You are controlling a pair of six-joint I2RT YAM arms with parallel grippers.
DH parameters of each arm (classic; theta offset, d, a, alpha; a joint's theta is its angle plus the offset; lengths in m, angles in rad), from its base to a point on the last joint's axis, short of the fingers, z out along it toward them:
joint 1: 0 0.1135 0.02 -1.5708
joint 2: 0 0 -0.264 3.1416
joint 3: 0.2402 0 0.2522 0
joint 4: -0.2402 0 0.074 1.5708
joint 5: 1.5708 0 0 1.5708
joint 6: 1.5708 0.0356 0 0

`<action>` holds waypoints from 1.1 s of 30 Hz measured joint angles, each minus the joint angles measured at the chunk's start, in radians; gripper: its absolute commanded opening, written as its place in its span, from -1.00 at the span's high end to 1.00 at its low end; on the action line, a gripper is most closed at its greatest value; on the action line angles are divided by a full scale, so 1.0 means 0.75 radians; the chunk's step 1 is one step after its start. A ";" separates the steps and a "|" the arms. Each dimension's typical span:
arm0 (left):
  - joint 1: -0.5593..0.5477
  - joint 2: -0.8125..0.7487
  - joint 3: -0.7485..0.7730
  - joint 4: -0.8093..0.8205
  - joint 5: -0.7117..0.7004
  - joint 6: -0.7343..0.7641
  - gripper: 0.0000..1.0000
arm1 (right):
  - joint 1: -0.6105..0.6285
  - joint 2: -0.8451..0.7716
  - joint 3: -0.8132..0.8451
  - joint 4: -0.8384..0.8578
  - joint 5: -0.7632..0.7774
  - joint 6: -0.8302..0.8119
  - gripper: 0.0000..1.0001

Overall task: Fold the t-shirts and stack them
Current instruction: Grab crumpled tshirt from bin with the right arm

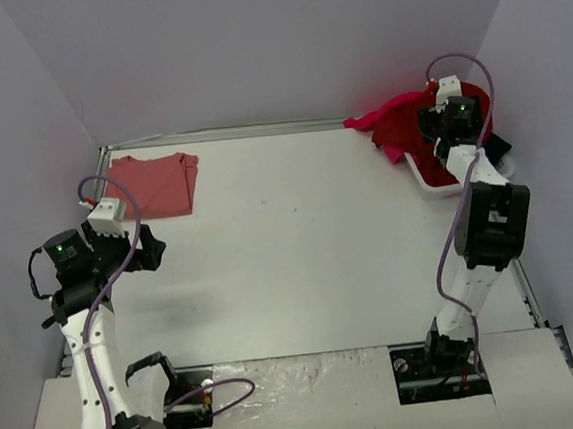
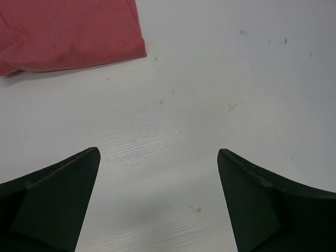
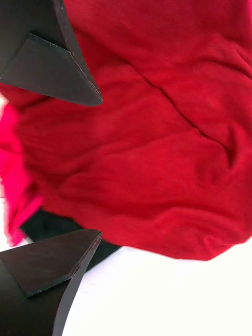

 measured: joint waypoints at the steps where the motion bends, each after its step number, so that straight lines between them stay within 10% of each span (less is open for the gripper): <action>1: 0.000 0.000 0.000 0.000 0.000 0.002 -0.89 | 0.000 0.047 0.049 0.001 0.017 0.006 -1.00; 8: 0.015 0.002 0.000 -0.002 0.000 0.007 -0.89 | 0.001 0.407 0.370 -0.027 0.107 0.044 -0.76; 16: 0.034 0.022 0.000 -0.005 0.002 0.017 -0.89 | 0.014 0.691 0.627 -0.097 0.173 0.056 1.00; 33: 0.057 -0.059 0.000 -0.010 0.051 0.019 -0.89 | 0.015 0.138 0.189 -0.234 0.063 0.087 1.00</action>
